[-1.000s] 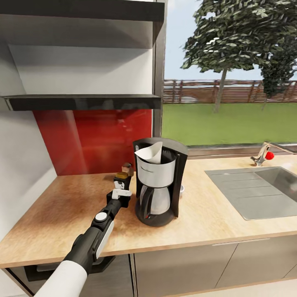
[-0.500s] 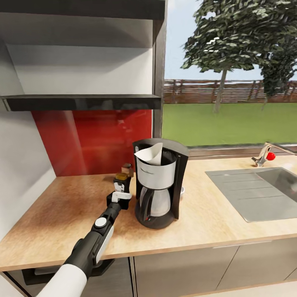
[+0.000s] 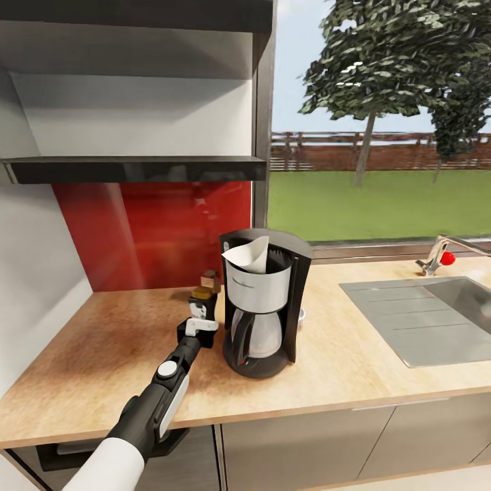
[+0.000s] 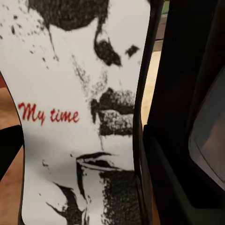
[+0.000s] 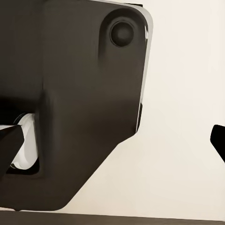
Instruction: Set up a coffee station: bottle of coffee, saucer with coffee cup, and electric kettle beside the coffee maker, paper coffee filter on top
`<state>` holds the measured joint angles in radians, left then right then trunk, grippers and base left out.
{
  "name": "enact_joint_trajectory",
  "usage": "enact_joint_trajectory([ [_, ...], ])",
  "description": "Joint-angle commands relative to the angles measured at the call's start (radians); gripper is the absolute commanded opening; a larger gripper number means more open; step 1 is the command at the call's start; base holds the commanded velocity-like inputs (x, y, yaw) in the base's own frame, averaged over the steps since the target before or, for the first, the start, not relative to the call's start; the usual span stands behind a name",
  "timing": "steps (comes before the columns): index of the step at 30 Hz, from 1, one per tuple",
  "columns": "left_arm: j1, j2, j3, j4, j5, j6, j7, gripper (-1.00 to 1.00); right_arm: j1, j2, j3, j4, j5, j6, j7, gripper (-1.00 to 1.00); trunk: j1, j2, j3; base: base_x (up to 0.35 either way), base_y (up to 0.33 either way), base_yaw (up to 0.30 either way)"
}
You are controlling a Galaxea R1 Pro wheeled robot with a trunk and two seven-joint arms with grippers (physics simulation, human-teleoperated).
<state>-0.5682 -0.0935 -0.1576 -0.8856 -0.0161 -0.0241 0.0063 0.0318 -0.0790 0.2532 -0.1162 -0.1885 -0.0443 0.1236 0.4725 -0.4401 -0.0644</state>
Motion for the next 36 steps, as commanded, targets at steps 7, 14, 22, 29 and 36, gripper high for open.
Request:
enact_joint_trajectory([
  [7,0.0,0.0,0.0,0.016,-0.004,-0.024,0.0,1.0,0.0,-0.001,0.008,0.0,-0.01,-0.002,0.002,1.0,0.001,-0.002,-0.002,0.0,0.0,0.0],
  [14,0.001,0.0,0.0,0.019,-0.004,-0.038,0.0,1.0,0.0,-0.001,0.008,0.0,-0.009,-0.002,0.002,1.0,0.001,-0.002,-0.002,0.0,0.0,0.0],
  [22,0.001,0.0,0.0,0.019,-0.004,-0.039,0.001,1.0,0.0,-0.002,0.008,0.0,-0.009,-0.002,0.002,1.0,0.001,-0.002,-0.002,0.0,0.0,0.0],
  [29,0.001,0.001,0.0,0.019,-0.004,-0.037,0.001,1.0,0.0,-0.002,0.009,0.0,-0.009,-0.002,0.002,1.0,0.001,-0.002,-0.002,0.0,0.0,0.0],
  [36,0.001,0.001,0.0,0.019,-0.004,-0.037,0.001,1.0,0.0,-0.002,0.009,0.0,-0.009,-0.002,0.002,1.0,0.001,-0.002,-0.002,0.0,0.0,0.0],
])
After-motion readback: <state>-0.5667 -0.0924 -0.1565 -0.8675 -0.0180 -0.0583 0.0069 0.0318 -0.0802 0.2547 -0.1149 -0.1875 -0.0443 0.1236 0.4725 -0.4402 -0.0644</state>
